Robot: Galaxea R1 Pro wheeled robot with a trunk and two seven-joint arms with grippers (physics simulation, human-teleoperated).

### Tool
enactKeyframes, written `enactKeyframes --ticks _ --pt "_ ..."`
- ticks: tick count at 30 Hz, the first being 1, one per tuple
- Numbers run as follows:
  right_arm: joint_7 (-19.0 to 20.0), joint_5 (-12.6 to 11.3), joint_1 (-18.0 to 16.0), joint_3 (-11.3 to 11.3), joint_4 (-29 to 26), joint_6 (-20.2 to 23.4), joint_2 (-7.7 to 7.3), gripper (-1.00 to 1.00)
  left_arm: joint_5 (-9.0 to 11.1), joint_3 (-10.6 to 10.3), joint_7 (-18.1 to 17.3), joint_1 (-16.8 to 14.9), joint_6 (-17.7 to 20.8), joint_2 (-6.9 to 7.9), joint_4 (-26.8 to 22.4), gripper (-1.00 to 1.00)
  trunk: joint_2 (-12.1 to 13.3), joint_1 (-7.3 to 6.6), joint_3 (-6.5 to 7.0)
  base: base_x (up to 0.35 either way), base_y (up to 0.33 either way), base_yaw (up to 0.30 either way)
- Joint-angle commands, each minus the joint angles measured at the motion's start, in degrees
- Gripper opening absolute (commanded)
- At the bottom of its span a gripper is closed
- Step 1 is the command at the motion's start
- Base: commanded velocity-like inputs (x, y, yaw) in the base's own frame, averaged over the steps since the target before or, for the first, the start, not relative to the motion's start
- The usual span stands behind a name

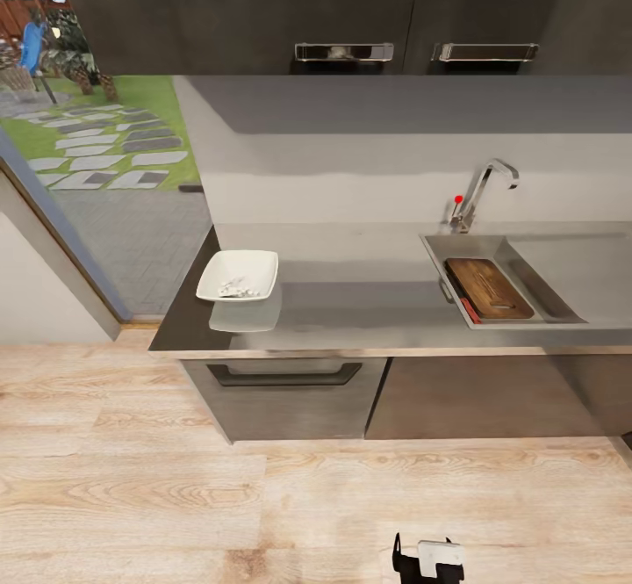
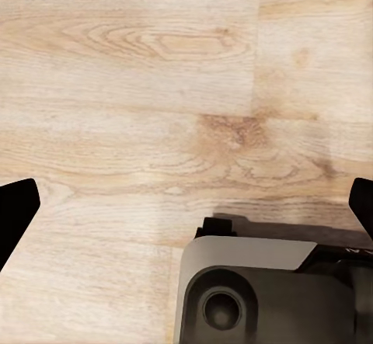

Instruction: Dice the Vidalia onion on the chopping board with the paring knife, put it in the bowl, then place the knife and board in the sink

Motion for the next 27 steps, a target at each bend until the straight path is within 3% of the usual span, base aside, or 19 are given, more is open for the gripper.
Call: enactKeyframes --ticks 1,27 --pt "-0.4 0.6 0.0 -0.3 0.0 0.0 0.0 1.0 0.6 -0.5 0.3 0.0 -0.2 0.02 0.0 1.0 -0.1 0.02 -0.08 0.0 0.0 0.0" --pt "-0.5 0.5 0.0 -0.3 0.1 0.2 -0.16 1.0 0.7 -0.5 0.3 0.0 -0.1 -0.5 0.3 1.0 -0.1 0.02 -0.07 0.0 0.0 0.0"
